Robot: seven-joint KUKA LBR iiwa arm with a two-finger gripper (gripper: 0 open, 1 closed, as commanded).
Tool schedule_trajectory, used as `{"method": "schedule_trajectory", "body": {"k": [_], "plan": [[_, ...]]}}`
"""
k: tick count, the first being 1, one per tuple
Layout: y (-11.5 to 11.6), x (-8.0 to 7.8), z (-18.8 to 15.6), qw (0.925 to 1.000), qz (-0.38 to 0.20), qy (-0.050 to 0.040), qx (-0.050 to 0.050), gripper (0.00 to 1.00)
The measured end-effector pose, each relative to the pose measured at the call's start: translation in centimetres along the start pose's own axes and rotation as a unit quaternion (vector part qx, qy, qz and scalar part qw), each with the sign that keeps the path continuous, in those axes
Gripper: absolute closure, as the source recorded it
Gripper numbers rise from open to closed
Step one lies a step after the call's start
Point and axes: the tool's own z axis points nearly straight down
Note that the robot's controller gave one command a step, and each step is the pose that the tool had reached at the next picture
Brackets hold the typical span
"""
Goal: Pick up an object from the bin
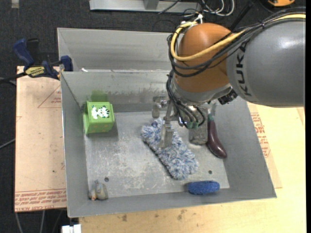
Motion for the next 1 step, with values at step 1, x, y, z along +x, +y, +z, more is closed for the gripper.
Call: {"method": "schedule_trajectory", "body": {"k": [1], "plan": [[-2.83, -1.15, -0.73, 0.9991, 0.042, -0.0003, 0.001, 0.00]]}}
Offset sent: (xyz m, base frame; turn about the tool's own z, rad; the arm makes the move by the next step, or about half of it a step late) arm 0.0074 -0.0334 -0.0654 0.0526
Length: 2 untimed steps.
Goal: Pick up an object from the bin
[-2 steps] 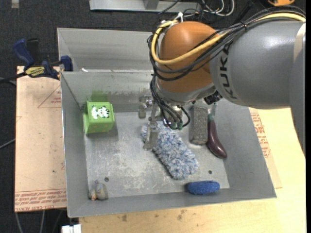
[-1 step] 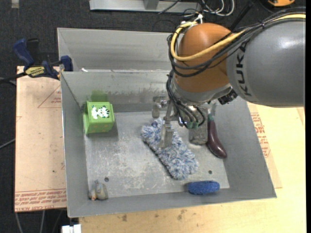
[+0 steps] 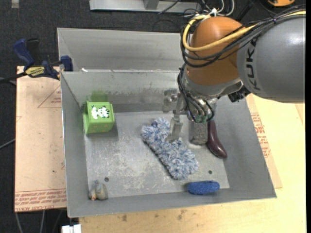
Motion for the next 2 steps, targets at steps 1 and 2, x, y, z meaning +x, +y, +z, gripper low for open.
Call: {"method": "schedule_trajectory", "body": {"k": [1, 2], "plan": [[-0.3, 0.0, 4.6, 0.9999, -0.010, -0.0027, 0.000, 0.00], [-0.5, -0.2, 7.9, 1.0000, -0.009, 0.0027, 0.000, 0.00]]}}
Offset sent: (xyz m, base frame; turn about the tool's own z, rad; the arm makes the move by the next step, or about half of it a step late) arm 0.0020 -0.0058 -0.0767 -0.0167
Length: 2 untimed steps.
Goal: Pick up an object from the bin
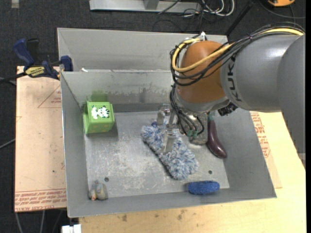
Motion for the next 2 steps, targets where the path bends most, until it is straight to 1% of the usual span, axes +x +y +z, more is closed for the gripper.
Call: {"method": "schedule_trajectory", "body": {"k": [1, 2], "plan": [[0.16, -1.86, 2.73, 0.9996, 0.029, -0.0021, 0.000, 1.00], [0.15, -1.86, 2.73, 0.9996, 0.029, -0.0021, 0.000, 1.00]]}}
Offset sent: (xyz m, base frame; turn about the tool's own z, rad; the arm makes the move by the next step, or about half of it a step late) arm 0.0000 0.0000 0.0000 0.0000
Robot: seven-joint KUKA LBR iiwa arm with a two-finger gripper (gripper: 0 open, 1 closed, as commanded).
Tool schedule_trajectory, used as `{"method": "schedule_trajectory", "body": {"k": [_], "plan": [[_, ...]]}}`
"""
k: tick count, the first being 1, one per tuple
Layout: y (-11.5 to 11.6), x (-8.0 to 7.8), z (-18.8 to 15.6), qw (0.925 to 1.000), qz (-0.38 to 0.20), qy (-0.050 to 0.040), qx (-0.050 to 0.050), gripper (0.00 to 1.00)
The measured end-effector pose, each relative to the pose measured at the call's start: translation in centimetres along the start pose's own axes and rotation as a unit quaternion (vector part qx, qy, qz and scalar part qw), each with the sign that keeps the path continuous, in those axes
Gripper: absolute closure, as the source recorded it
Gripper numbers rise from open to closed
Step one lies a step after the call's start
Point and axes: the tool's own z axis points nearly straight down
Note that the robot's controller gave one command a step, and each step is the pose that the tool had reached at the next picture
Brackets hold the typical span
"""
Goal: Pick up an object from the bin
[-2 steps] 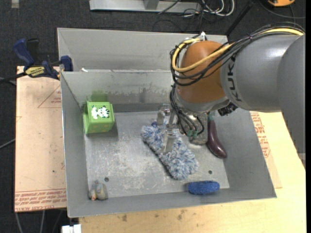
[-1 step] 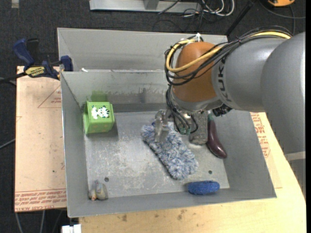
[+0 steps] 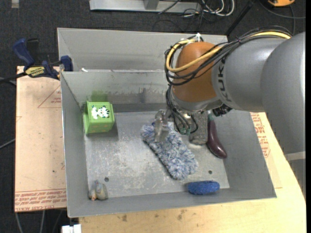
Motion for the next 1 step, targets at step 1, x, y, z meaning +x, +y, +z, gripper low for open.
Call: {"method": "schedule_trajectory", "body": {"k": [1], "plan": [[-0.01, 1.12, -13.75, 0.9999, -0.011, -0.0011, 0.000, 1.00]]}}
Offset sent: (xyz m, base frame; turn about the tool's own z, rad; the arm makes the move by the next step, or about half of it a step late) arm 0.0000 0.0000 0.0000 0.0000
